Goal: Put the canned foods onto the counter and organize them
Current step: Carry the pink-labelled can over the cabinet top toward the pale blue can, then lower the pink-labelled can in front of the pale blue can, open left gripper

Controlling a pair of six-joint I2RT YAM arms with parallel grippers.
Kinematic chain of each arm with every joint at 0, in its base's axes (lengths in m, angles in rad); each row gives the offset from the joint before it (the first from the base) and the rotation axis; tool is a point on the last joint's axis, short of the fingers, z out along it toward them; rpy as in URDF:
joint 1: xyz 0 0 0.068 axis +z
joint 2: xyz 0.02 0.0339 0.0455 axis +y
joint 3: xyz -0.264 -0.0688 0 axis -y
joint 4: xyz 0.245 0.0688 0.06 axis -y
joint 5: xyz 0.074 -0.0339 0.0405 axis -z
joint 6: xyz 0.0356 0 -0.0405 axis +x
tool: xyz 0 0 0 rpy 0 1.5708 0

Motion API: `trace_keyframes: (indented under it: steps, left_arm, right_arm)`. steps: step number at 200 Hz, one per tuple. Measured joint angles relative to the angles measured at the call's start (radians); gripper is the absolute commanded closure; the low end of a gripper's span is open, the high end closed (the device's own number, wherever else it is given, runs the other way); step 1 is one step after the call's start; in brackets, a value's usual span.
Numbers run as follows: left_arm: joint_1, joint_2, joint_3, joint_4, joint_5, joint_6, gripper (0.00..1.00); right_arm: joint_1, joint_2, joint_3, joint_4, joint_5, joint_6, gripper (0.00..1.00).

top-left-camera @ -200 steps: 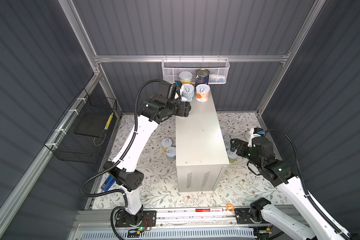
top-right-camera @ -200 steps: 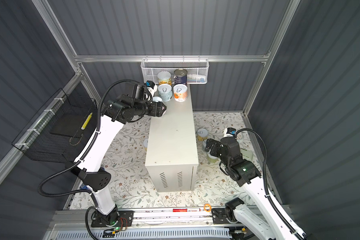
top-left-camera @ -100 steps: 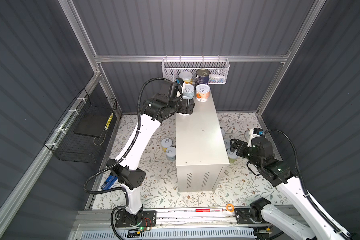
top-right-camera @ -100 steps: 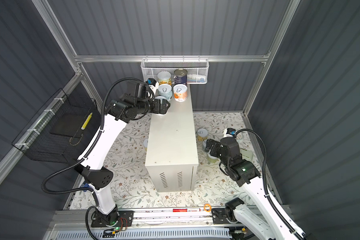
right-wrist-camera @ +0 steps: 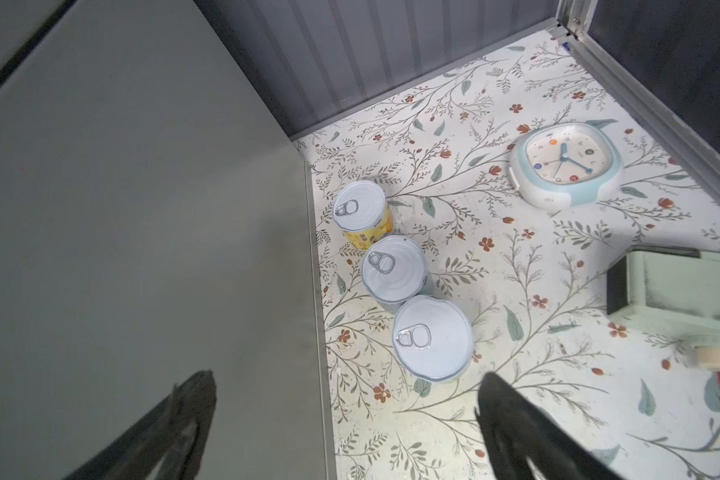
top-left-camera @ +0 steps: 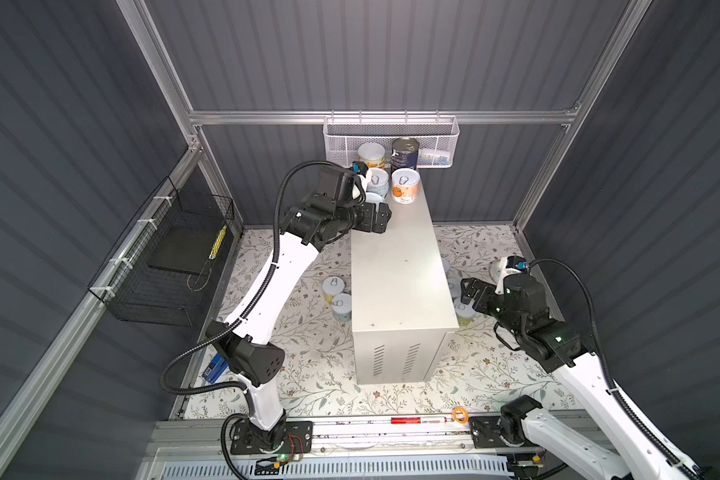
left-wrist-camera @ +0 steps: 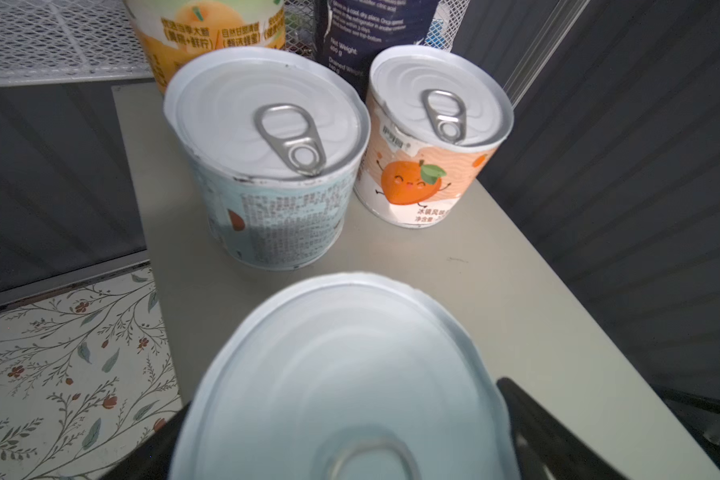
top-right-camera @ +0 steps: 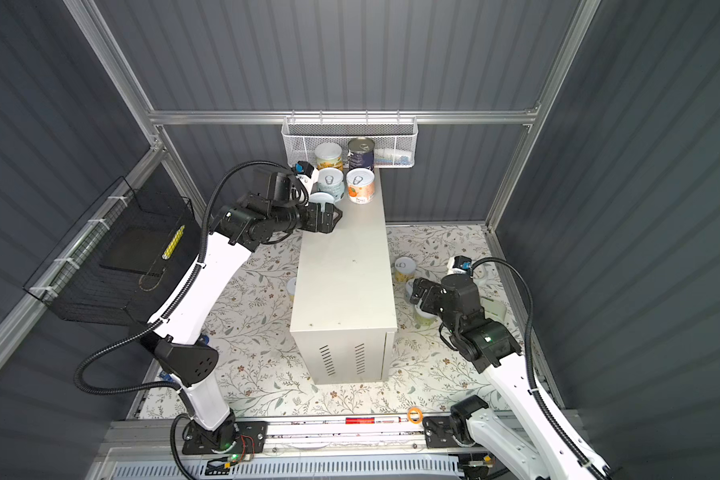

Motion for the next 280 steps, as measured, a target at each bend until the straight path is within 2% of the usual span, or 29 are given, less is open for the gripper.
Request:
trace_keyframes:
  steps: [24,45,72,103,129,280]
  left_arm:
    - [0.0,-0.079,-0.1,0.026,0.003,-0.001,0.01]
    - [0.0,-0.132,-0.174,0.045,-0.001,-0.012,0.07]
    - [0.0,-0.15,-0.222,0.066,-0.005,-0.027,0.26]
    - [0.0,-0.15,-0.247,0.097,-0.019,-0.043,0.36]
    - [0.0,-0.149,-0.253,0.109,-0.028,-0.043,0.39]
    - [0.0,-0.069,-0.2,0.164,-0.063,-0.042,0.4]
  right_arm:
    - [0.0,0.006,0.0,0.004,-0.009,0.0,0.01]
    - [-0.001,0.016,0.0,0.006,-0.016,0.0,0.01]
    - [-0.001,0.031,0.0,0.01,-0.029,0.001,0.01]
    - [-0.001,0.042,0.0,0.013,-0.035,0.001,0.01]
    - [-0.001,0.041,0.0,0.013,-0.035,0.001,0.01]
    - [-0.001,0.07,0.0,0.023,-0.035,-0.003,0.01]
